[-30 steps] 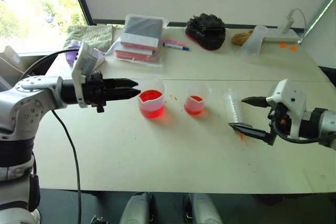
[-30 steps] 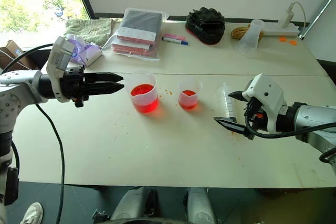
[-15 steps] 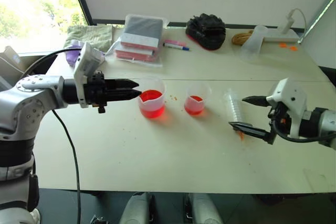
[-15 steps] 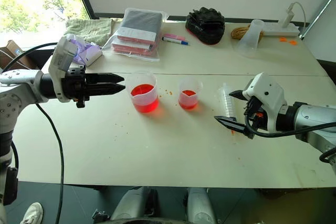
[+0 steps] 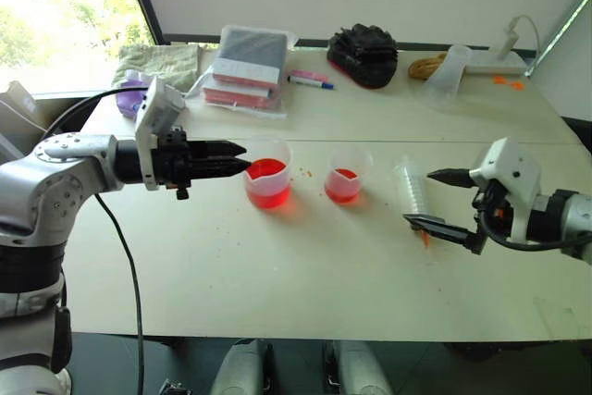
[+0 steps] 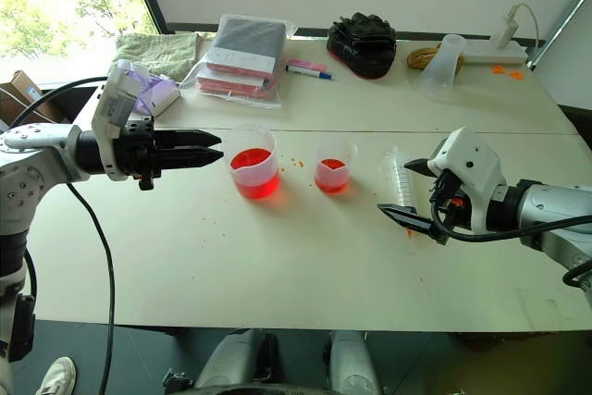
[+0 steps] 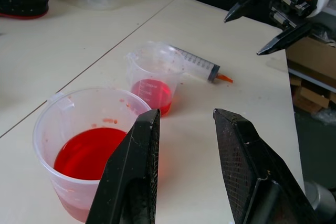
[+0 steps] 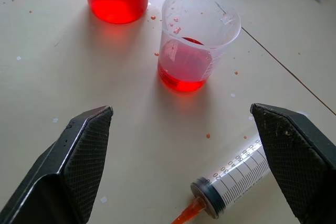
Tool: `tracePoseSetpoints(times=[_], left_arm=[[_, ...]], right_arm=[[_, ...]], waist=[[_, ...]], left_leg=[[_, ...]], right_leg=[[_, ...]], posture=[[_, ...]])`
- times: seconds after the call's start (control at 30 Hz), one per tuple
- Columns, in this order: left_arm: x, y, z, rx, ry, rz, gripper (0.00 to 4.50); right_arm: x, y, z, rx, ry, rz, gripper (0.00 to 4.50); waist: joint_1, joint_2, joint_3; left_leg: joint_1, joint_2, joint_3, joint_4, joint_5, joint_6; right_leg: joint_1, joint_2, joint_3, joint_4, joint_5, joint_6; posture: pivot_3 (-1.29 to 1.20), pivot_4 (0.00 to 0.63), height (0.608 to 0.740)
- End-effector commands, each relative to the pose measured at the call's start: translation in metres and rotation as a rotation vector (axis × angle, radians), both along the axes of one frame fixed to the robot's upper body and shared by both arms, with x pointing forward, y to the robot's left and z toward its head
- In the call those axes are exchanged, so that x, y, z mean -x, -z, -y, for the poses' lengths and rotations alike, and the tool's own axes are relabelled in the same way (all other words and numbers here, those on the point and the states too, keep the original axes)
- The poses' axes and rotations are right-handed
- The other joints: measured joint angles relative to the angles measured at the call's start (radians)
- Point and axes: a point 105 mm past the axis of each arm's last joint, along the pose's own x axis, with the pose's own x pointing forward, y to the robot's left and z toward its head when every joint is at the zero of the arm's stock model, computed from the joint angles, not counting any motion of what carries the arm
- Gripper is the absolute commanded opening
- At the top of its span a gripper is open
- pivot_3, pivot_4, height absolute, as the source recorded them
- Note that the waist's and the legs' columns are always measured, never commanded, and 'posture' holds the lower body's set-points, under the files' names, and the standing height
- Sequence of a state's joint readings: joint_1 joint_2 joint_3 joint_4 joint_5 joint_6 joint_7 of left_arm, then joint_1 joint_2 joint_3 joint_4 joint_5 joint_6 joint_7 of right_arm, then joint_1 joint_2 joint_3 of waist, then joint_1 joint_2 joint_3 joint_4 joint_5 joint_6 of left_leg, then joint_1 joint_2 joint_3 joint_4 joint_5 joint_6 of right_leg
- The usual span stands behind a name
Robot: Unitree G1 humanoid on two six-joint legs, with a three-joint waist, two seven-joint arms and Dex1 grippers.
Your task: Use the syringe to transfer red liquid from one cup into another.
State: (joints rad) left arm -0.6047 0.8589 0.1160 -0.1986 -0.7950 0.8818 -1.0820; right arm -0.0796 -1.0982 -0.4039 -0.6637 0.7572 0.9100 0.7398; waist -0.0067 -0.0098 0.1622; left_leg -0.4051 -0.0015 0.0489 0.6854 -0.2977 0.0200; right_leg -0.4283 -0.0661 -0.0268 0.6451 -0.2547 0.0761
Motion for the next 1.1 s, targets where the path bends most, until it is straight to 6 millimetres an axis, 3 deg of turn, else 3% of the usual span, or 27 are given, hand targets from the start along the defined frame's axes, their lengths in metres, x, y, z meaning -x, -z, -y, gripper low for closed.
tracePoseSetpoints(times=[0.03, 0.2, 0.5, 0.8, 1.1], left_arm=[[0.001, -0.009, -0.001, 0.01, 0.003, 0.049, 1.67], [0.0, -0.009, -0.001, -0.003, 0.011, 0.073, 1.67], [-0.001, -0.018, 0.002, 0.026, 0.043, 0.127, 1.67], [-0.001, -0.016, 0.007, 0.032, 0.063, 0.151, 1.67], [0.002, -0.009, 0.008, 0.041, 0.046, 0.149, 1.67]], right_arm=[[0.0, -0.011, 0.004, 0.021, 0.015, 0.053, 4.4], [-0.009, -0.015, 0.008, 0.011, 0.086, 0.006, 4.4], [-0.048, -0.035, 0.001, -0.075, 0.243, -0.187, 4.4], [-0.107, -0.018, 0.031, -0.113, 0.626, -0.496, 4.4], [-0.122, -0.003, 0.026, -0.025, 0.747, -0.608, 4.4]], waist=[[0.0, 0.0, 0.0], [0.0, 0.0, 0.0], [-0.005, 0.0, 0.0], [-0.004, 0.0, 0.0], [-0.007, 0.0, 0.0]], left_leg=[[0.0, 0.0, 0.0, 0.0, 0.0, 0.0], [0.0, 0.0, 0.0, 0.0, 0.0, 0.0], [0.001, 0.0, 0.0, 0.0, 0.0, -0.001], [0.0, -0.001, 0.001, 0.0, 0.0, 0.0], [-0.003, -0.001, 0.002, -0.001, 0.0, 0.0]], right_leg=[[0.0, 0.0, 0.0, 0.0, 0.0, 0.0], [0.0, 0.0, 0.0, 0.0, 0.0, 0.0], [0.0, -0.001, 0.001, 0.001, 0.0, 0.0], [-0.002, -0.003, 0.0, 0.001, 0.0, -0.001], [-0.005, -0.003, 0.0, 0.001, 0.0, 0.0]], posture=[[0.0, 0.15, 0.74], [0.0, 0.15, 0.74], [0.0, 0.15, 0.74], [0.0, 0.15, 0.74], [0.0, 0.15, 0.74]])
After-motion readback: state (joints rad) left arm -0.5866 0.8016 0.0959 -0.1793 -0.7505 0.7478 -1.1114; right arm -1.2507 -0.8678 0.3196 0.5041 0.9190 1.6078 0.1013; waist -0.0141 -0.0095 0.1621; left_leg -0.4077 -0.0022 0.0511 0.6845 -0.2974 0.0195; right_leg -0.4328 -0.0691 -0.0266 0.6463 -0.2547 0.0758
